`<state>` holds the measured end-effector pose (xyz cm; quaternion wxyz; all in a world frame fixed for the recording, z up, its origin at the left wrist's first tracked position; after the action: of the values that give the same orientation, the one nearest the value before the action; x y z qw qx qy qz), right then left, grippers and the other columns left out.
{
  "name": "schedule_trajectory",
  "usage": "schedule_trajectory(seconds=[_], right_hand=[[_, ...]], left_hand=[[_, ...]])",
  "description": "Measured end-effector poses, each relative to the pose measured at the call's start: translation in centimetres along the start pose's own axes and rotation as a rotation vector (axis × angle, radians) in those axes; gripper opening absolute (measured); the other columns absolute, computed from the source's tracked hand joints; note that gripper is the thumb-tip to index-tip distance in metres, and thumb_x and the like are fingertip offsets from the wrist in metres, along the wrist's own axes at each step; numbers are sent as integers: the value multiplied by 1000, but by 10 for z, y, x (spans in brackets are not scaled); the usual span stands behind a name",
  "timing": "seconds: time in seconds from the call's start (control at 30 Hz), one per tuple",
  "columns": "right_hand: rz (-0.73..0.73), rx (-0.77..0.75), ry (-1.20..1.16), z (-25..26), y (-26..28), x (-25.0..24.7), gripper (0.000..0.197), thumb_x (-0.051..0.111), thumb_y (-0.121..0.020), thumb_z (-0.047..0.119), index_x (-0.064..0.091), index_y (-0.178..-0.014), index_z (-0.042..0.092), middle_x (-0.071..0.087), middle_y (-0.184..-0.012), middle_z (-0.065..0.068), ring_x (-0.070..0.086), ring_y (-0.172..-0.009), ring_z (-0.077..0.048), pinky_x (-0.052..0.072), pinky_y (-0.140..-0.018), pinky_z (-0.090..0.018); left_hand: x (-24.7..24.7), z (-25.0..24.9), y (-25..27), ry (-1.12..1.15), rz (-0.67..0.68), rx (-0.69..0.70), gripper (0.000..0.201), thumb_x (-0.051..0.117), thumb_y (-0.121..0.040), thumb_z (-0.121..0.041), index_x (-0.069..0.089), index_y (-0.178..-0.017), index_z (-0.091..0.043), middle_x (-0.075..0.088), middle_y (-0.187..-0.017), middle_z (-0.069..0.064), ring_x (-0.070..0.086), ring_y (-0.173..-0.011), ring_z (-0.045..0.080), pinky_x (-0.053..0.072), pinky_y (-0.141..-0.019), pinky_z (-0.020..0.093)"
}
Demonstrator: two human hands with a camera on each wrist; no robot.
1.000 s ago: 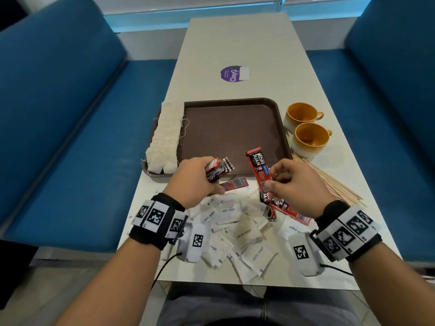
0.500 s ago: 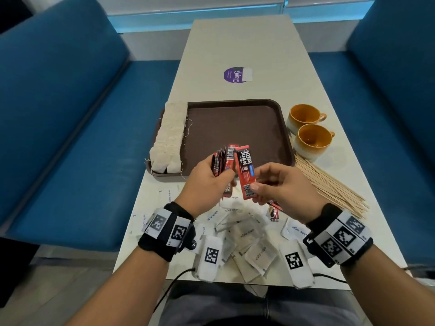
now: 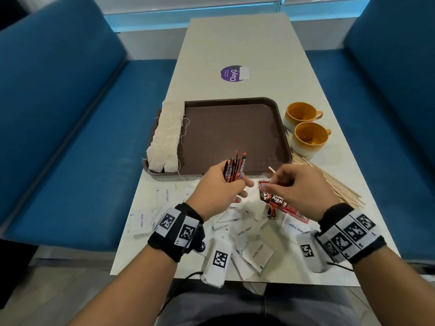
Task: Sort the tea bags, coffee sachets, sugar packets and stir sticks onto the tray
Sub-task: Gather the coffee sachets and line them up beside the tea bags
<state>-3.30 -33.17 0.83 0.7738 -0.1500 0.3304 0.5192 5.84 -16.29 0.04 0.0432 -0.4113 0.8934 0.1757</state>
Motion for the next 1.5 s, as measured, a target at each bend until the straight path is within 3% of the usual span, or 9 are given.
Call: schedule_trajectory(seconds=[0.07,0.2,0.4,0.63,0.83,0.93,1.07,1.27,1.5], right_hand=[[23,81,276,-20,-1,-7,15,81,-85,36,70,-86,26,66,-80,9,59,-77,-8,50,-66,-25],[186,138,571,-44,7,8,35,77,-82,52,65,-106,29,58,-98,12,55,-88,-10,54,-80,-32],[162,131,600,-41,10,14,44,80,-81,47,67,-119,27,60,-107,8,56,-95,-14,54,-81,-32],[186,120,449,-33,6,15,12,72,-87,24,61,-84,24,59,-86,7,54,-78,-13,39,-59,-27],[107,107,286,-16,-6,12,20,45,-96,3,44,-104,21,59,-84,-3,55,-76,-20,46,-67,-39],[125,114,424,-13,-16,21,6,47,-102,23,49,-105,20,63,-90,-5,57,-79,-20,48,-69,-38],[240,160,671,-11,-25,41,38,56,-97,55,60,-93,17,62,-81,0,60,-75,-16,48,-65,-31],[194,121,728,1,-25,56,22,61,-95,36,66,-106,17,58,-81,1,62,-79,-20,54,-70,-32],[138,118,692,6,-23,51,10,62,-89,24,66,-97,18,61,-80,0,62,-74,-20,55,-69,-33]], left_hand=[[-6,1,-4,-167,1,-6,8,61,-91,-10,59,-96,-15,77,-92,2,73,-81,27,62,-76,44],[8,2,-7,-613,115,113,24,75,-89,-29,57,-101,-19,65,-88,-6,62,-76,13,50,-67,24],[50,-2,-9,-922,165,301,20,69,-88,-23,51,-91,-31,61,-87,-9,60,-87,20,54,-76,37],[35,4,-14,-950,175,251,12,64,-88,-18,56,-97,-22,65,-94,-2,62,-86,22,55,-76,41],[18,11,19,-906,328,367,19,71,-85,-20,58,-97,-24,60,-98,-10,50,-95,13,46,-82,33],[23,21,42,-925,468,397,31,75,-83,-24,62,-110,-31,62,-107,-18,40,-102,7,47,-86,33],[26,38,68,-1015,560,441,43,72,-86,-26,61,-126,-38,62,-127,-23,38,-113,9,53,-83,38],[26,58,79,-1013,591,415,57,67,-91,-19,53,-142,-39,46,-148,-33,34,-122,11,54,-88,41],[11,38,79,-882,442,438,33,70,-85,-12,60,-109,-31,45,-151,-26,37,-128,12,44,-100,33]])
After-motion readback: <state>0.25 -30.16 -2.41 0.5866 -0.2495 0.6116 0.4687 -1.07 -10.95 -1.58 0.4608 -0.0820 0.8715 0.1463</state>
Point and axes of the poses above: each hand's wrist, its own y-axis away from the middle knuckle, its own x-axis out of the palm, z = x × y, the point moved 7 cm from there along -y, towards the middle knuckle
